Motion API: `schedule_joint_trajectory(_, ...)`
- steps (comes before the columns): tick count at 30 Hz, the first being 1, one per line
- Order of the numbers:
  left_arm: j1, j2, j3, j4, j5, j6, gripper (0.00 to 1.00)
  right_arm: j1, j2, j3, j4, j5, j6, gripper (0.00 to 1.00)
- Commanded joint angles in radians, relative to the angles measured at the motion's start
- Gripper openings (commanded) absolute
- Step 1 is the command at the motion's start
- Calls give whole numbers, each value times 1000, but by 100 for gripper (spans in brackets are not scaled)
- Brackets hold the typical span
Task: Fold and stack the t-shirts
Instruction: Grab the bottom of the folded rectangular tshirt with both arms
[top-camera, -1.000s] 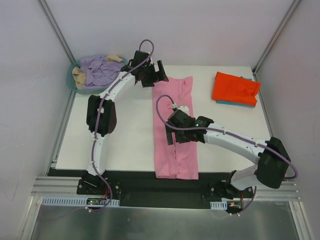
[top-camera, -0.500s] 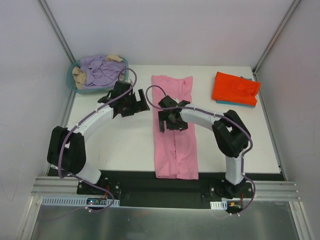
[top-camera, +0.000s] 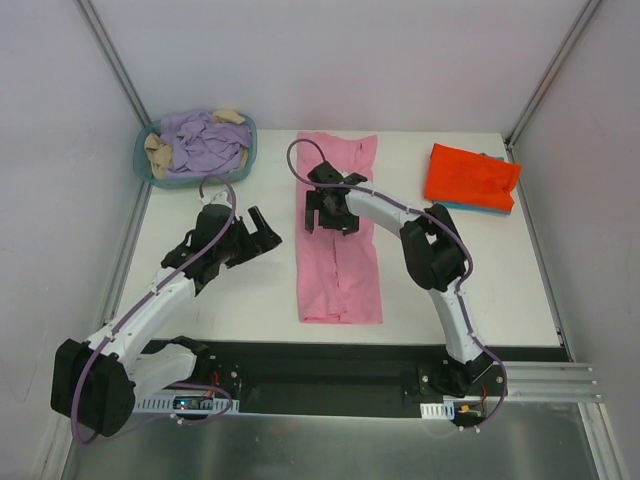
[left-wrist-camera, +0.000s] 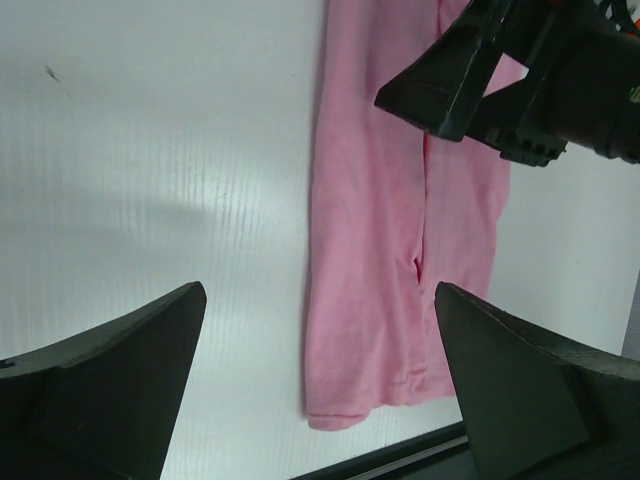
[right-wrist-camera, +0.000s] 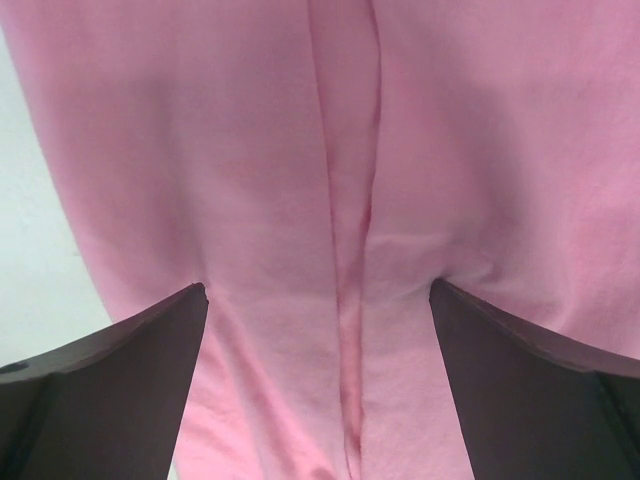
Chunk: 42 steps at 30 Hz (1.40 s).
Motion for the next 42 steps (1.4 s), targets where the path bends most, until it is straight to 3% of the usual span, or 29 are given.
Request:
schedule_joint_trajectory(1, -5, -22, -45, 29, 95, -43, 99, 0, -4, 79, -2, -45, -1, 98)
schedule_joint_trajectory(6, -66, -37, -116, 29, 180, -80, 99, 0, -255, -50, 35, -1, -53, 97)
schedule_joint_trajectory(10, -175, -57, -169, 30, 175, -132, 99, -32, -609, -403, 122, -23, -32, 97)
schedule_joint_trajectory(14, -206, -60, -229, 59, 193, -189, 99, -70, -840, -684, 163, -96, -18, 97)
schedule_joint_trajectory(19, -272, 4, -257, 148, 213, -233, 87, -72, -1063, -947, 177, -94, -6, 97)
schedule_joint_trajectory(21, -306, 57, -248, 167, 224, -242, 87, -72, -1136, -1025, 170, -116, -4, 97)
schedule_joint_trajectory(24, -332, 125, -225, 185, 229, -249, 78, -72, -1199, -1102, 174, -235, 16, 97)
schedule_joint_trajectory(33, -352, 248, -219, 184, 186, -256, 50, -67, -1175, -1243, 249, -361, 77, 97)
schedule_joint_trajectory(38, -350, 291, -208, 182, 164, -256, 40, -46, -1114, -1251, 251, -367, 79, 97)
schedule_joint_trajectory(42, -352, 294, -208, 168, 154, -252, 21, -24, -1083, -1250, 250, -370, 80, 97)
